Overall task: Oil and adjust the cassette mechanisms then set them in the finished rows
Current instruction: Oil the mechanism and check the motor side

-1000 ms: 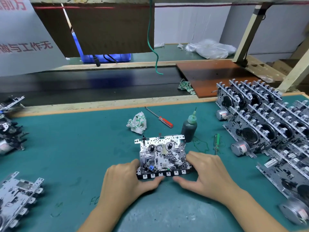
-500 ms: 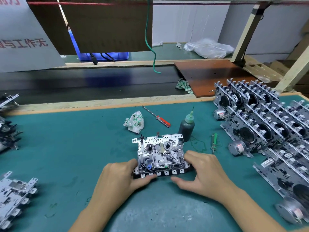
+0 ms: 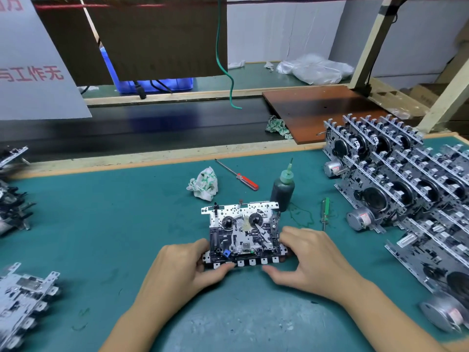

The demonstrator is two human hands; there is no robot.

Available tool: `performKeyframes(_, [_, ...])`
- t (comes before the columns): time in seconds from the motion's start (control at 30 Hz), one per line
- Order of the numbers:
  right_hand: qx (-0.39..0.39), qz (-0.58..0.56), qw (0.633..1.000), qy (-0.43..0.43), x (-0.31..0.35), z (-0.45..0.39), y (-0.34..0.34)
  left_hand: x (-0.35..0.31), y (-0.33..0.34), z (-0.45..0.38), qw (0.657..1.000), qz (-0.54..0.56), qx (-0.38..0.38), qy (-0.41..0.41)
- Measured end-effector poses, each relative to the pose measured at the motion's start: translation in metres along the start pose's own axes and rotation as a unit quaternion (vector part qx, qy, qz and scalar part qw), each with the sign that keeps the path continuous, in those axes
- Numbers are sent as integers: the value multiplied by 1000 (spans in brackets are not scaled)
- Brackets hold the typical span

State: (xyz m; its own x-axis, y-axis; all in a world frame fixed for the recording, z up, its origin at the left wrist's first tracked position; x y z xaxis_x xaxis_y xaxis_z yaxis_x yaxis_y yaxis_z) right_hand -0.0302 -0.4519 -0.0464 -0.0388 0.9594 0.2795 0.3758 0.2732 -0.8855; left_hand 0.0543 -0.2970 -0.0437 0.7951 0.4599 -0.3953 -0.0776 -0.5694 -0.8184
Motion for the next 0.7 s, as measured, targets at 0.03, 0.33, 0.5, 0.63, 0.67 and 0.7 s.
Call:
performKeyframes(0.03, [-2, 4, 1000, 2, 0, 0, 0, 2, 1, 0, 1000, 15, 6, 5])
performKeyframes(0.33, [-4, -34, 999, 3, 0, -1, -3, -6, -3, 0, 999, -20, -27, 14])
performKeyframes(0.5, [3, -50, 999, -2, -4, 0, 1, -8, -5, 1, 998, -39, -15, 44])
performKeyframes(0.63, [1, -49, 999, 7, -4, 0, 3, -6, -6, 0, 997, -69, -27, -19])
performKeyframes(0.67, [-2, -51, 999, 6, -4, 1, 1, -6, -6, 0, 995, -83, -36, -38])
performKeyframes(0.7, [-3, -54, 999, 5, -3, 1, 0, -6, -5, 1, 993, -92, -44, -52])
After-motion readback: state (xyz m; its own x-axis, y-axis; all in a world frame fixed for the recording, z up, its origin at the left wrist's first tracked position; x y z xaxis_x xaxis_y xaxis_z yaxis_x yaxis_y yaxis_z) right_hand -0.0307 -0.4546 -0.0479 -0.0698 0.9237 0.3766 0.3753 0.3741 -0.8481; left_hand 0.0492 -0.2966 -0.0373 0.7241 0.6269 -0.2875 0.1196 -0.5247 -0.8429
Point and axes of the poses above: each hand's wrist, its own z-axis away from the middle knuckle, its own y-axis out of the palm, x = y × z, the point moved 9 cm from there along -z, towards the middle knuckle, and after that the axes turned 5 degrees about -x, right-handed, at the moved point
